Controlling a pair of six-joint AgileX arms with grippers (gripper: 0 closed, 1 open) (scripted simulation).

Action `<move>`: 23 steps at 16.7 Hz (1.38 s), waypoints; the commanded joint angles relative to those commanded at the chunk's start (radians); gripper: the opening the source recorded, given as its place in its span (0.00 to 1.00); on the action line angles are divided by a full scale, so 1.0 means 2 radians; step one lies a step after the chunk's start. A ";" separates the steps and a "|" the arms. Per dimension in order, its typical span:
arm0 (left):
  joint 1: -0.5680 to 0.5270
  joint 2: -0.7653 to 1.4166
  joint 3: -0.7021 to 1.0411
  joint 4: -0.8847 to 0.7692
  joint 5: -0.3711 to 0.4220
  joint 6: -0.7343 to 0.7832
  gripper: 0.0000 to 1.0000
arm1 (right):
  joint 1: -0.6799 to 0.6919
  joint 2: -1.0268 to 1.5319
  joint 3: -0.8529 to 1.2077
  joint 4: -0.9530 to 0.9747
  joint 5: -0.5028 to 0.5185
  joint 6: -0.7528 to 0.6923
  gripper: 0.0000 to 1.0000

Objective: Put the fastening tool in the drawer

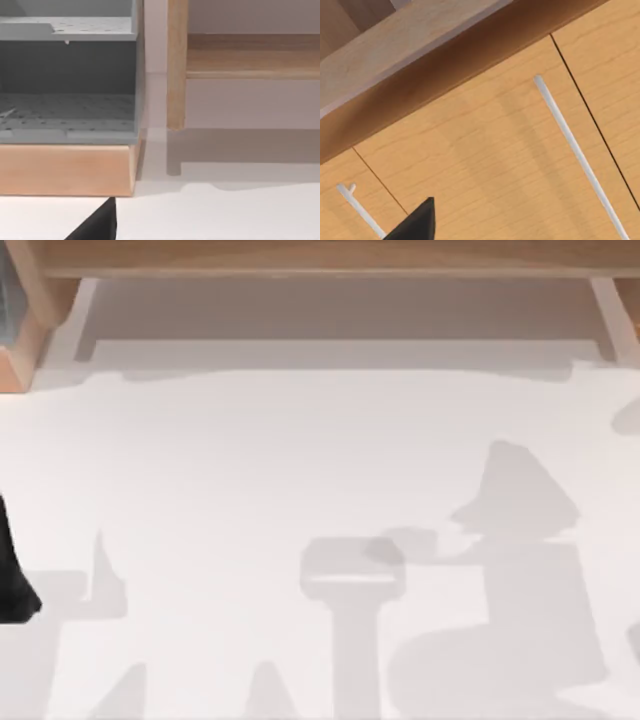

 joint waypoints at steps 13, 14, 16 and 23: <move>0.000 0.000 0.000 0.000 0.000 0.000 1.00 | -0.080 0.406 0.197 0.216 -0.076 -0.267 1.00; 0.000 0.000 0.000 0.000 0.000 0.000 1.00 | -0.080 0.406 0.197 0.216 -0.076 -0.267 1.00; 0.000 0.000 0.000 0.000 0.000 0.000 1.00 | -0.080 0.406 0.197 0.216 -0.076 -0.267 1.00; 0.000 0.000 0.000 0.000 0.000 0.000 1.00 | -0.072 0.422 0.232 0.196 -0.068 -0.267 1.00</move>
